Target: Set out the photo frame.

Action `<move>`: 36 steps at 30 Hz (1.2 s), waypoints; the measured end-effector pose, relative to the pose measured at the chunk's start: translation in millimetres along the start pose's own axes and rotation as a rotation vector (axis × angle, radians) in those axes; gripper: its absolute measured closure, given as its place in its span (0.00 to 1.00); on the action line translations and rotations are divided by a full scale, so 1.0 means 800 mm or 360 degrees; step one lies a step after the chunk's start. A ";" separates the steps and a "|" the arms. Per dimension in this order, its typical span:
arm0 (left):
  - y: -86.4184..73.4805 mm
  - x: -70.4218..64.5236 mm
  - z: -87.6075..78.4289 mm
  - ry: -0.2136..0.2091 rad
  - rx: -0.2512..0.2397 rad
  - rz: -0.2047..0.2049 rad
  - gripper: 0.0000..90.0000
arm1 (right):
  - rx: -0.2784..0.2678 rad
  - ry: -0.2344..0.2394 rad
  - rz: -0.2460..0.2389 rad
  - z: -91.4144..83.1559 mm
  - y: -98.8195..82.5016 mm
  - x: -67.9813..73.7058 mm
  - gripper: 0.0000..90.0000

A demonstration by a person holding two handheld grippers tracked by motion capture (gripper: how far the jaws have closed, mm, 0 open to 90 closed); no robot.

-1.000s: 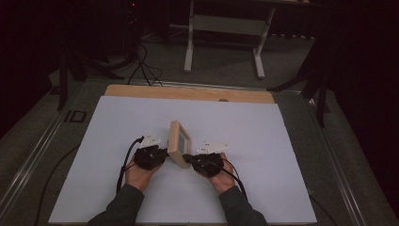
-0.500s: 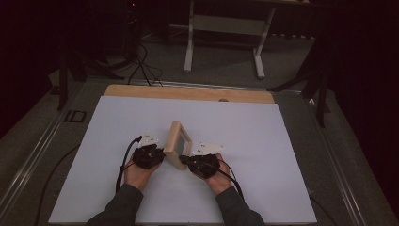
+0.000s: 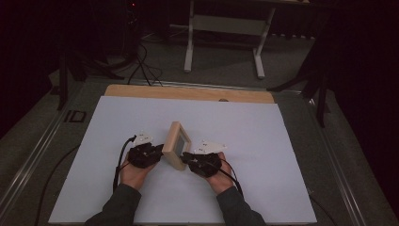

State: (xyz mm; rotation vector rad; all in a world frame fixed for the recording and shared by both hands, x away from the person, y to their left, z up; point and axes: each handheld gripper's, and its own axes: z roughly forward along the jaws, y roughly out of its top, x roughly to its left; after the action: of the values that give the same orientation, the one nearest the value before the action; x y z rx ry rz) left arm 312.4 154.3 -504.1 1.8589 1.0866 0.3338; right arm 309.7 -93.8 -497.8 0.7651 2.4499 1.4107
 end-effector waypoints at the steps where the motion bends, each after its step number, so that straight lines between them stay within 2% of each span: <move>1: 0.000 0.001 -0.002 0.0009 -0.0007 -0.0006 0.78 | -0.0004 -0.0003 -0.0001 -0.002 0.000 -0.001 0.82; 7: 0.001 0.006 -0.011 0.0052 -0.0049 -0.0049 0.65 | -0.0012 -0.0013 -0.0003 -0.007 0.001 -0.003 0.72; 14: 0.003 0.009 -0.022 0.0035 -0.0094 -0.0097 0.54 | -0.0017 -0.0023 0.0000 -0.014 0.001 -0.006 0.66; 30: 0.012 0.012 -0.047 0.0015 -0.0220 -0.0141 0.45 | -0.0050 -0.0064 0.0028 -0.030 0.003 -0.015 0.62; 36: 0.017 0.006 -0.055 0.0006 -0.0261 -0.0146 0.42 | -0.0062 -0.0086 0.0046 -0.034 0.002 -0.019 0.60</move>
State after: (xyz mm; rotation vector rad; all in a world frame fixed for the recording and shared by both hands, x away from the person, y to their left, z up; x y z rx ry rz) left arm 295.6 181.3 -470.4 1.6591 1.1095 0.3625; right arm 311.6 -121.5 -483.2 0.8221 2.3731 1.4249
